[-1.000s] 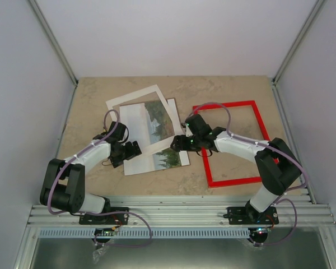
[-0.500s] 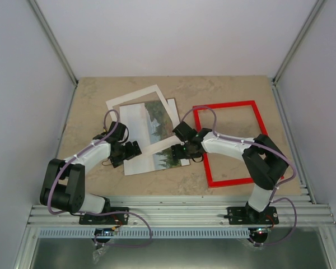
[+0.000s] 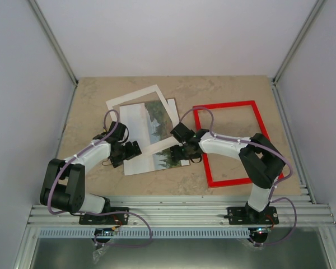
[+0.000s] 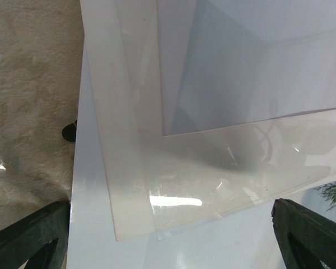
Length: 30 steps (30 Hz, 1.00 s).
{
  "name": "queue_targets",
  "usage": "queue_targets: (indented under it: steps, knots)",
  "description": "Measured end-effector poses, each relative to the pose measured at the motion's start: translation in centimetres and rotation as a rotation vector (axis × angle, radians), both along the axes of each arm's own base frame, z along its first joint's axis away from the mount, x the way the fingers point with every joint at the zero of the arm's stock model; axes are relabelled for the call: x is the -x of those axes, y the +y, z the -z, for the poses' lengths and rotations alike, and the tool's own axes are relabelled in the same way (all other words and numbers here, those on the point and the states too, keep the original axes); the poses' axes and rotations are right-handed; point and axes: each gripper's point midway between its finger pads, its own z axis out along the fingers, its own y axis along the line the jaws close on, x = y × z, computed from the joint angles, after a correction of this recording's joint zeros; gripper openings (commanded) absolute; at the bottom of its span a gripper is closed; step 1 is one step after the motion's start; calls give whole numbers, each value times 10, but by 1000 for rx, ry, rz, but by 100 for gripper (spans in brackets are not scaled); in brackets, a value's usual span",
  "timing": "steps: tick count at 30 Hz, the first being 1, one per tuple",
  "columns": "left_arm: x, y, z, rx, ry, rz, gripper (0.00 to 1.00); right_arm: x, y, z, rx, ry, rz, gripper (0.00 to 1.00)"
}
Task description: Take the photo out of the frame
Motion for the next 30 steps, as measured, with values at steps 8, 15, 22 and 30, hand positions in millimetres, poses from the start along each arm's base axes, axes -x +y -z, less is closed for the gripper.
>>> queue_targets:
  steps: [8, 15, 22, 30]
  knots:
    - [0, -1, 0, 4, -1, 1, 100, 2, 9, -2, -43, 14, -13, 83]
    - [0, -1, 0, 7, -6, 2, 100, -3, 12, -5, -148, 35, 2, 83]
    - [1, -4, -1, 23, -6, 8, 100, -8, 2, -7, -132, 25, 27, 83]
    - [2, -8, -5, 48, -5, 12, 98, -7, 0, -6, -122, 26, 29, 83]
